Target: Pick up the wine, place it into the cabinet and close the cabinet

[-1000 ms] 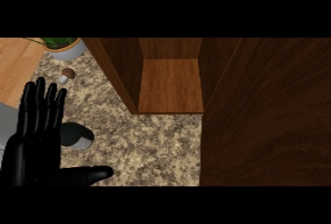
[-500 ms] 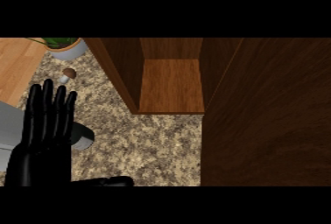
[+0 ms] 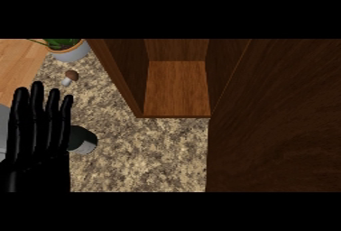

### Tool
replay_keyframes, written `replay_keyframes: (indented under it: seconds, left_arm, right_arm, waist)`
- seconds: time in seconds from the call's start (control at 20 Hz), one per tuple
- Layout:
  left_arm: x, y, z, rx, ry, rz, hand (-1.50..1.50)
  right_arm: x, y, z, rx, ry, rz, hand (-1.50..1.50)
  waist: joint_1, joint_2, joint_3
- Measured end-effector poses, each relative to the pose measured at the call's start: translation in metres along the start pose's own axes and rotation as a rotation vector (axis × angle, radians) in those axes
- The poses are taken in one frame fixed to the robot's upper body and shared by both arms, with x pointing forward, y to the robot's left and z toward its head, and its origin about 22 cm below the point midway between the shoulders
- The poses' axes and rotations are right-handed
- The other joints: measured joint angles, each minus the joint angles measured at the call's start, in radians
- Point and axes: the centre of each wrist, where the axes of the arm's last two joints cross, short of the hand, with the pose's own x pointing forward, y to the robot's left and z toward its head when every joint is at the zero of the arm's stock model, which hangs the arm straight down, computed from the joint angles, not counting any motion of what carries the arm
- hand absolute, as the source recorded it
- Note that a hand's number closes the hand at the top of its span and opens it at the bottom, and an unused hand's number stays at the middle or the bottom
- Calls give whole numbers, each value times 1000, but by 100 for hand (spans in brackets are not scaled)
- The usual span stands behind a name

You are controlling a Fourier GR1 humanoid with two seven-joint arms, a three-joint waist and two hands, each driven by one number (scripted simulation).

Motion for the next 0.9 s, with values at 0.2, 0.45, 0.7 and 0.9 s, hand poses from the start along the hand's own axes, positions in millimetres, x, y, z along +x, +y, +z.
replay_keyframes:
  seconds: [0.2, 0.45, 0.7, 0.9]
  left_arm:
    - [6, 11, 2, 34, 3, -10, -150]
    - [15, 22, 4, 77, 0, -27, -150]
    - [26, 37, 6, 112, 4, -49, -150]
    - [27, 47, 3, 141, 7, -70, -150]
  right_arm:
    - [4, -1, -3, -15, 3, 7, -150]
    - [7, -2, -4, -22, 6, 17, -150]
    - [9, -1, -6, -29, 7, 15, -150]
    - [15, -5, -7, -42, 14, 45, -150]
  waist:
    - [0, 0, 0]
    - [-1, 0, 0]
    - [0, 0, 0]
    - [-3, -1, -1]
